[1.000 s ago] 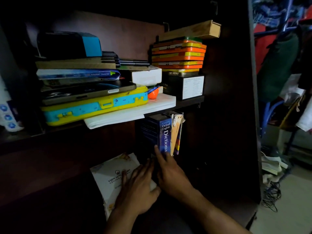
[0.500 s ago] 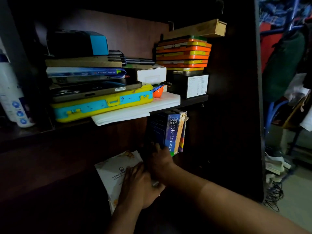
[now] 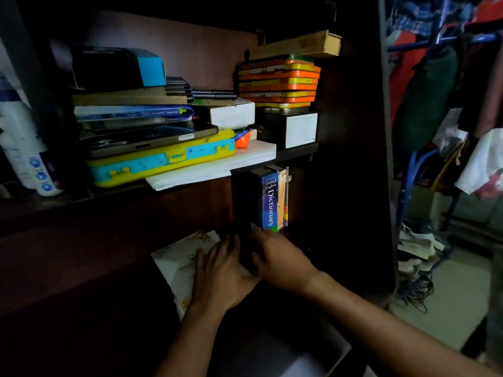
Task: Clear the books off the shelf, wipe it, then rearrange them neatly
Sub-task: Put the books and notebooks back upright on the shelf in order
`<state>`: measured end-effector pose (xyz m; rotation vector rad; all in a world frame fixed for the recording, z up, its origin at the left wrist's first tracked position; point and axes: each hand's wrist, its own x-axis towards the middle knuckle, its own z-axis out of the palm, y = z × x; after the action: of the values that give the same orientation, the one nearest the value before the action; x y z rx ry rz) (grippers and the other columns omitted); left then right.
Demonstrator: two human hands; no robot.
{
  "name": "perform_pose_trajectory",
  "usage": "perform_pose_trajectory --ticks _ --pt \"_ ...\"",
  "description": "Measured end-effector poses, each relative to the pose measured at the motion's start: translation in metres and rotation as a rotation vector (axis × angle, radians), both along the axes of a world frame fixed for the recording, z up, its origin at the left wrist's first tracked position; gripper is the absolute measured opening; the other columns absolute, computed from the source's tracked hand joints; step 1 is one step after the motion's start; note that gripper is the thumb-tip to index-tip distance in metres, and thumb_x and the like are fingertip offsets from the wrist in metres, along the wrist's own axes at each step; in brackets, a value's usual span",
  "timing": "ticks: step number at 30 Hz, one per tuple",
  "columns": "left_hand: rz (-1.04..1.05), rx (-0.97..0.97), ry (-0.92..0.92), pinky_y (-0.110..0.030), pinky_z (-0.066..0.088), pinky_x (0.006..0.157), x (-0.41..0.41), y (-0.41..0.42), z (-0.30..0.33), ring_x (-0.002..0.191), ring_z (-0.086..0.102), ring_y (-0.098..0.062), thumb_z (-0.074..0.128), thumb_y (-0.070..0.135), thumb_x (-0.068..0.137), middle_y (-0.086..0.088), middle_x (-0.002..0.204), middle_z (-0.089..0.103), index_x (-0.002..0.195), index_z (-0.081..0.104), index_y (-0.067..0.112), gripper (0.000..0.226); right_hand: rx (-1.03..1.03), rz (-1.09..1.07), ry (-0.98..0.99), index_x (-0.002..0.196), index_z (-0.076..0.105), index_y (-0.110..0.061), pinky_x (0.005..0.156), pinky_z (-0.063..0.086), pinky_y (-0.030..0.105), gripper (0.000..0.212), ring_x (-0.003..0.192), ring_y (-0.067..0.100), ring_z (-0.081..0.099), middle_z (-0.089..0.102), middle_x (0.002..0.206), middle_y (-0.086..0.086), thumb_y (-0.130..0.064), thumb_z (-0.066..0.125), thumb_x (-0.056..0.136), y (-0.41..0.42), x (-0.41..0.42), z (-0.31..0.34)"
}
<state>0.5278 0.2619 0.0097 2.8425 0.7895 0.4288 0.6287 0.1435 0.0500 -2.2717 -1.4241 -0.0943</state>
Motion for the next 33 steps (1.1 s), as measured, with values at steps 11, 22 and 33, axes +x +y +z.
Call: perform_pose_trajectory --ticks 11,22,33 --pt "-0.334 -0.377 -0.217 -0.042 0.057 0.085 -0.033 -0.209 0.104 0.103 0.069 -0.022 0.055 0.045 0.078 0.014 0.108 0.071 0.124 0.050 0.047 0.047 0.338 -0.155 0.217 0.115 0.064 -0.026 0.082 0.051 0.023 0.024 0.089 0.003 0.065 0.070 0.099 -0.009 -0.024 0.067 0.092 -0.230 -0.061 0.072" --pt "-1.036 -0.333 -0.009 -0.041 0.055 0.084 -0.036 -0.544 0.132 0.094 0.069 -0.017 0.063 0.042 0.090 0.003 0.108 0.073 0.125 0.059 0.029 0.037 0.397 -0.592 0.117 0.098 0.062 -0.030 0.065 0.047 0.013 0.013 0.081 0.003 0.067 0.070 0.087 -0.015 -0.023 0.071 0.092 -0.601 -0.141 0.094" --pt "-1.350 -0.402 0.503 -0.021 0.045 0.103 -0.076 -0.715 0.056 0.119 0.062 -0.013 0.065 0.044 0.092 0.004 0.134 0.065 0.144 0.051 0.030 0.055 0.385 -1.422 0.098 0.118 0.064 -0.018 0.098 0.046 0.050 0.054 0.108 0.036 0.059 0.063 0.112 0.008 -0.056 0.057 0.079 -0.813 -0.178 -0.024"
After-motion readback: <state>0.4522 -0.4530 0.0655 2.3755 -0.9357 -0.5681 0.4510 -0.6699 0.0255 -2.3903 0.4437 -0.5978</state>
